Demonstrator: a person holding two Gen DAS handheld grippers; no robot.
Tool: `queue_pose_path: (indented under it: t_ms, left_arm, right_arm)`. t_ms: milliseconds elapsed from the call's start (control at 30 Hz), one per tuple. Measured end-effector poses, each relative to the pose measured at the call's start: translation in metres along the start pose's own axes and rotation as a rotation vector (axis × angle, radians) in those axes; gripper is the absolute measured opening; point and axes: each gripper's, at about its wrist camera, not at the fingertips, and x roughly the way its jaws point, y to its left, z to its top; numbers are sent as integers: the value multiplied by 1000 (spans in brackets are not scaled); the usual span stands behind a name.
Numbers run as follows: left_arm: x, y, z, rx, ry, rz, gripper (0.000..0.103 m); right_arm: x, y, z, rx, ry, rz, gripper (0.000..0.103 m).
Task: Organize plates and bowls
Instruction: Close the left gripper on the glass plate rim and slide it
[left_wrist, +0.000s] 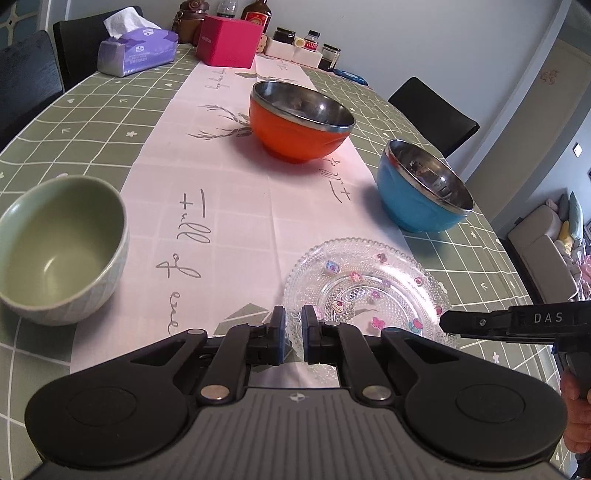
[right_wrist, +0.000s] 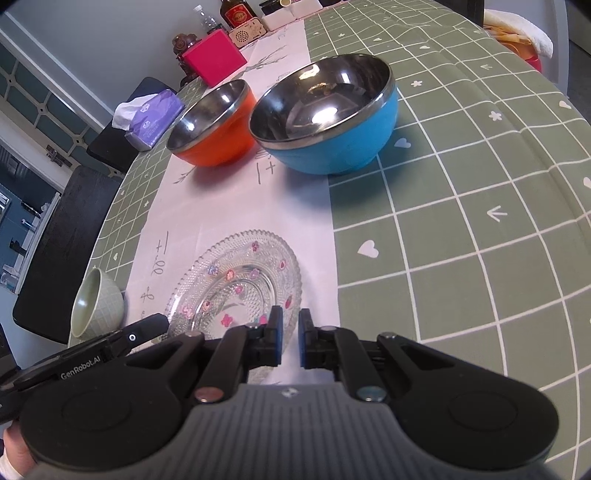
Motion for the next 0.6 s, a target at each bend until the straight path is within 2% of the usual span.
queue_pose_path:
  t_ms: [133,267,300,533,600]
  left_arm:
    - [0,5,1,-30,3,-33,10]
    - [7,8,-4,-39,24,-25,28]
    - [8,10,-5,-40,11,-29,29]
    - [11,8,-5,-30,10,-76,27]
    - [11,3,-7,-10,0,-62,21]
  right_arm:
    - [6,-4,-1,13,16,-6,5]
    - [8,-7,-1,23,23,9,10]
    - [8,-6,-1,22,22,8,10]
    - [11,-8,-2,35,39,18,11]
    - [11,-7,-2,30,37,16,11]
